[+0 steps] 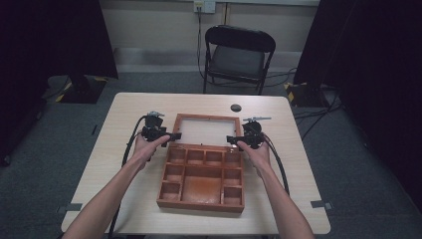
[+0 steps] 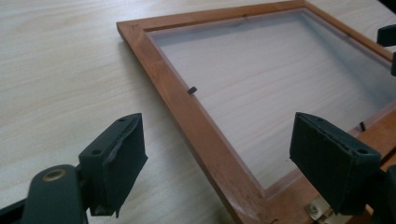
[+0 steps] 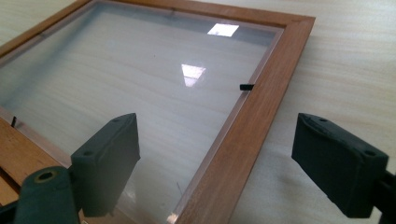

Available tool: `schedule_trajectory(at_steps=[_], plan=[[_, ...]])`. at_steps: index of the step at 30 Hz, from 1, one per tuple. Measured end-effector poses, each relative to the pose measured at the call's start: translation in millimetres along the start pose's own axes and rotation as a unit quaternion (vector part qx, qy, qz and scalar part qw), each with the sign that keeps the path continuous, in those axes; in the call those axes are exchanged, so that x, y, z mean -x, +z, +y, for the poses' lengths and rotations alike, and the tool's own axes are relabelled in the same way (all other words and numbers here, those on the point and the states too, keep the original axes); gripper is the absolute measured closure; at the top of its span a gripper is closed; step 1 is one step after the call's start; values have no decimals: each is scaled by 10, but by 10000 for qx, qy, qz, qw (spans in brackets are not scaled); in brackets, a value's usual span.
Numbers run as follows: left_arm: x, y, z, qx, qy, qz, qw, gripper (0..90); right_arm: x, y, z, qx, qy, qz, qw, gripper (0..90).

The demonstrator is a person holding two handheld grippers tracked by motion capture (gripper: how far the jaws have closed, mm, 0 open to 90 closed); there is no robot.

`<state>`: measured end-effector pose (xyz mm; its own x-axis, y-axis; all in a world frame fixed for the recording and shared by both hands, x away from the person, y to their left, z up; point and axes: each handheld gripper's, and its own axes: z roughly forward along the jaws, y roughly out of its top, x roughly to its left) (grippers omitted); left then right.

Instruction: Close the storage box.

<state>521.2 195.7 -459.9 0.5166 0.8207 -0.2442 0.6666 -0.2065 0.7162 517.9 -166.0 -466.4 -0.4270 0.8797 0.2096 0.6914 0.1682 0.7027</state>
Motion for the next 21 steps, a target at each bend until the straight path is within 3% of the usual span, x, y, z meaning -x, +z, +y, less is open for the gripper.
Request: schedule_trajectory(at_steps=[3,11,17,21], plan=[[-12,45,-16,-67,-30,7,10000,180,-8,24,-14,-75,-6,35,10000,145],[17,158,-38,-131,-189,-74,9997,171,-52,107,-17,-84,286,155,9994,108],[10,177,-18,-242,-132,-64,9996,141,-79,173,6,-174,457,116,9987,49],[7,216,-9,-282,-247,-79,9993,101,-57,187,5,-199,541,193,9982,45]])
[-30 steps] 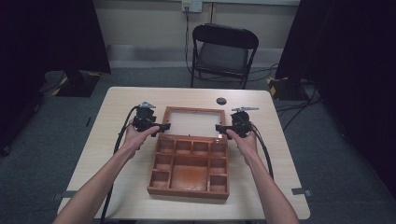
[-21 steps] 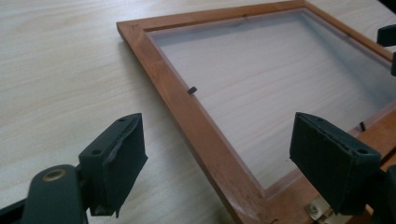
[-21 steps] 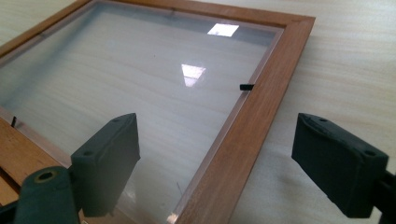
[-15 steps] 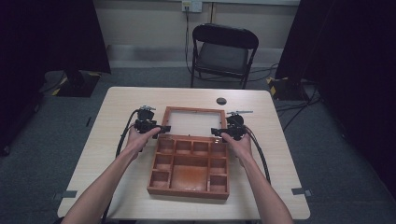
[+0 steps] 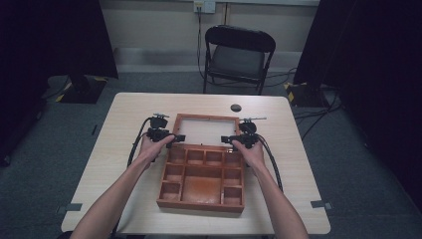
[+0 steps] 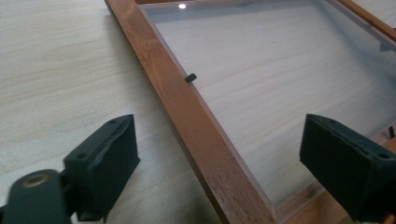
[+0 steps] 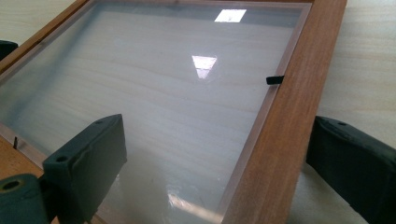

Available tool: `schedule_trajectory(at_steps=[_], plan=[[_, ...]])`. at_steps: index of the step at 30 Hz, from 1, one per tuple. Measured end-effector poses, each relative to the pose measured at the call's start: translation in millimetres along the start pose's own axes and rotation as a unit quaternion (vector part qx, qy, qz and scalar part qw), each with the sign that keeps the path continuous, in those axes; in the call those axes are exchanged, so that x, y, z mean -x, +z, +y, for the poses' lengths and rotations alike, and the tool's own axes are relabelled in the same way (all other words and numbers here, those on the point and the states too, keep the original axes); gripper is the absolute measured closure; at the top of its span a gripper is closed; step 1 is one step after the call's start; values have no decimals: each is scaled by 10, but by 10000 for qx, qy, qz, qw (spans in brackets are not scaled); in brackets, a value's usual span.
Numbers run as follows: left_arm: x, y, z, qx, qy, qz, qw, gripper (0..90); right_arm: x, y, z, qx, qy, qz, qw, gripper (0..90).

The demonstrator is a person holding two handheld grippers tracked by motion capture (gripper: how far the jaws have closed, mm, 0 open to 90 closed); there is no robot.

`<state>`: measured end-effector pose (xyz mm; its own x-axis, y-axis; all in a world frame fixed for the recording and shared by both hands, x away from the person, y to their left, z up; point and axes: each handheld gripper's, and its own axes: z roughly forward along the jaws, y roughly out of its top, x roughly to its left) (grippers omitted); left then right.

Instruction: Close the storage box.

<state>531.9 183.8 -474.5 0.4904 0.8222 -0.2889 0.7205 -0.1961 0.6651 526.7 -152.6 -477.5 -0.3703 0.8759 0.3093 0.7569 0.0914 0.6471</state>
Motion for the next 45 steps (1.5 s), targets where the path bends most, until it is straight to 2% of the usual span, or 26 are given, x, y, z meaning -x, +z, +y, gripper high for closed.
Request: schedule_trajectory(at_steps=[3,7,11,15,19,24,32,36,37,38,39,45], plan=[[-6,37,0,-14,-189,-130,9997,84,22,11,-2,-37,102,123,9999,51],[13,67,13,-66,-169,-240,9995,84,34,21,1,-61,129,182,9997,51],[29,125,-1,-13,-317,-409,9987,83,44,29,3,-76,119,256,9996,51],[65,161,6,-42,-333,-388,9987,49,50,29,2,-77,102,286,9995,53],[48,186,1,-63,-442,-552,9975,48,51,26,-4,-50,76,282,9996,55],[39,198,-2,-68,-483,-627,9968,48,68,19,-27,50,53,323,9995,67],[5,198,-8,-78,-609,-836,9946,84,20,-3,-23,106,5,154,9998,68],[1,186,-4,-106,-583,-863,9945,94,8,-11,-12,99,-35,121,9999,69],[17,182,2,-40,-610,-842,9946,98,4,-17,-7,105,-69,89,9999,73],[18,170,7,10,-490,-825,9954,100,-5,-28,-2,146,-101,56,9998,89],[27,156,13,20,-513,-879,9948,109,-18,-48,9,216,-135,-2,9997,109],[44,58,41,149,-224,-784,9966,143,-42,-150,51,616,-354,-90,9974,232]])
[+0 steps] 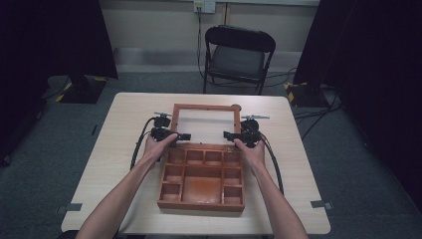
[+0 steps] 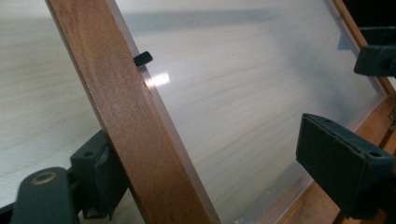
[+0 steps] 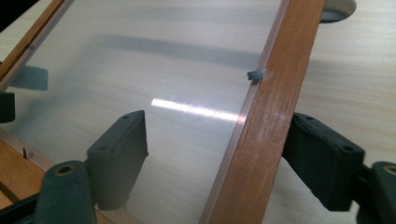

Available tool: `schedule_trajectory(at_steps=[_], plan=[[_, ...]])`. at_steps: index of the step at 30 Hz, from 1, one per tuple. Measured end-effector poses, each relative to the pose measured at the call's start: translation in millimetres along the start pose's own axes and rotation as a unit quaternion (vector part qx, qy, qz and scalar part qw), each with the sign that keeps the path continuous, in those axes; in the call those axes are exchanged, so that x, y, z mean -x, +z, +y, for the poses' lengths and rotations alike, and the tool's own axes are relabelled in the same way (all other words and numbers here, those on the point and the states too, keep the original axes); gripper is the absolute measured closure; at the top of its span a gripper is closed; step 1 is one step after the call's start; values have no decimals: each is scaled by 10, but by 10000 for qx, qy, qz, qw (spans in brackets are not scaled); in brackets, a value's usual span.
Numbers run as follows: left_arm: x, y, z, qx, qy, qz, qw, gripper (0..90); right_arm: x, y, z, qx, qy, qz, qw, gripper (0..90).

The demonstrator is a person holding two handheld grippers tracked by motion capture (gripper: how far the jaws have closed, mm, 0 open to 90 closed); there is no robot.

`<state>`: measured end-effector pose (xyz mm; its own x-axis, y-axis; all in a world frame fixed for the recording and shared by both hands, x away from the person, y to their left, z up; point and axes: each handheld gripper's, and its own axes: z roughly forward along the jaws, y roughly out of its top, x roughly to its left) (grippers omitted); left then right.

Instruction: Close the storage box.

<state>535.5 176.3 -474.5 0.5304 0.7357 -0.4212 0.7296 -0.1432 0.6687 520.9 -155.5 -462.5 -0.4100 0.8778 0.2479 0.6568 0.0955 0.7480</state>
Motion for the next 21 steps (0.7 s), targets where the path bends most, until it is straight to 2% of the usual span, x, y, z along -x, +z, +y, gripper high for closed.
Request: schedule_trajectory(at_steps=[5,9,17,21], plan=[[4,-71,15,50,140,39,9999,176,-39,-46,39,53,-22,-55,10000,266],[42,-113,33,113,176,122,9997,207,-35,-107,71,173,22,23,9998,296],[100,-240,68,252,393,226,9987,274,-67,-240,107,419,-18,117,9991,321],[106,-330,76,334,449,175,9983,328,-91,-321,127,497,-78,187,9986,347]])
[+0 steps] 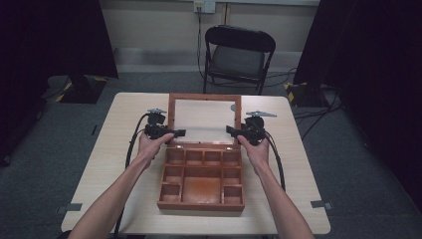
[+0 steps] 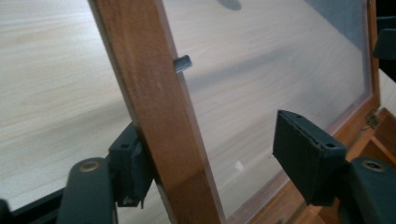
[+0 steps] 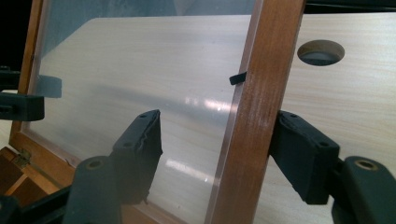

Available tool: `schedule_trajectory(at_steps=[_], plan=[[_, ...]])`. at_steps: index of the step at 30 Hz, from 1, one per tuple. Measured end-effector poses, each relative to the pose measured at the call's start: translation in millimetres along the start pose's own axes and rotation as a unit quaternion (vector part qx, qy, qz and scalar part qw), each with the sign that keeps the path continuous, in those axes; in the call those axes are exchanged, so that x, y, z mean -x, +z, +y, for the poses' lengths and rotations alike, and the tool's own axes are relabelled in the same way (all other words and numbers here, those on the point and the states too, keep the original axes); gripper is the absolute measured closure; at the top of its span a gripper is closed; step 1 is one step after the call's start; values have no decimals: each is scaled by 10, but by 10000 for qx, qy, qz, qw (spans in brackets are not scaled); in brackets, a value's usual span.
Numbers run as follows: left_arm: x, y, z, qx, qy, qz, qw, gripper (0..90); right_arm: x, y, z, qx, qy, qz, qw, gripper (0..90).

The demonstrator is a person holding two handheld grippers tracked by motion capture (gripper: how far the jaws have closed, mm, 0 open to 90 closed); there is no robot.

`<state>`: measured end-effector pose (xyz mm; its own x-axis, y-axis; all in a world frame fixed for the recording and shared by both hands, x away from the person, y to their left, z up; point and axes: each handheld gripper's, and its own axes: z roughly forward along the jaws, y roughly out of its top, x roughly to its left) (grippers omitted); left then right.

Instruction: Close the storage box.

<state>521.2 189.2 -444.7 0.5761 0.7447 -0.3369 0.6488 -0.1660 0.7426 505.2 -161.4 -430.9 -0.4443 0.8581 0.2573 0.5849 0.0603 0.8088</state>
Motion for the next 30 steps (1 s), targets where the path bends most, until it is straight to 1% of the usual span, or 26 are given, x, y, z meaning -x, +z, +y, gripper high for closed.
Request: schedule_trajectory(at_steps=[2,4,7,9,10,12,13,14,15,16,17,18,21,22,23,26,28,30], plan=[[14,-38,-1,86,27,20,10000,340,-23,-35,8,47,-58,11,10000,353],[33,-63,1,109,75,43,9999,348,-37,-68,20,83,-56,30,9999,364],[41,-106,-1,195,72,51,9998,378,-46,-115,31,92,-36,72,9999,390],[50,-132,0,252,57,50,9997,406,-50,-145,41,114,-34,105,9999,392],[69,-151,2,280,44,71,9996,408,-56,-159,44,120,-21,132,9998,392],[102,-160,4,335,37,56,9994,388,-66,-196,47,146,-68,160,9997,389],[112,-172,7,330,79,84,9994,388,-70,-209,44,166,-73,158,9997,390],[112,-172,7,330,79,84,9994,392,-70,-209,44,166,-73,158,9997,390],[115,-199,5,358,144,83,9992,408,-79,-242,39,199,-61,170,9996,409],[116,-213,5,365,156,92,9992,421,-79,-254,39,209,-63,193,9996,414],[113,-230,6,402,180,74,9990,430,-80,-266,40,217,-61,228,9995,419],[122,-245,10,453,153,55,9988,433,-85,-281,41,222,-53,241,9994,429],[146,-292,26,509,166,27,9986,434,-110,-322,45,230,-82,241,9994,442],[155,-301,28,530,127,-1,9985,433,-119,-333,46,228,-102,228,9994,451],[163,-317,33,515,154,-3,9986,432,-132,-347,45,238,-109,185,9995,470],[195,-334,28,527,240,28,9983,424,-169,-376,26,287,-181,100,9994,470],[202,-348,21,547,240,-24,9982,425,-172,-395,15,314,-131,135,9993,476],[212,-365,17,537,279,-21,9982,426,-162,-414,13,332,-90,184,9992,483]])
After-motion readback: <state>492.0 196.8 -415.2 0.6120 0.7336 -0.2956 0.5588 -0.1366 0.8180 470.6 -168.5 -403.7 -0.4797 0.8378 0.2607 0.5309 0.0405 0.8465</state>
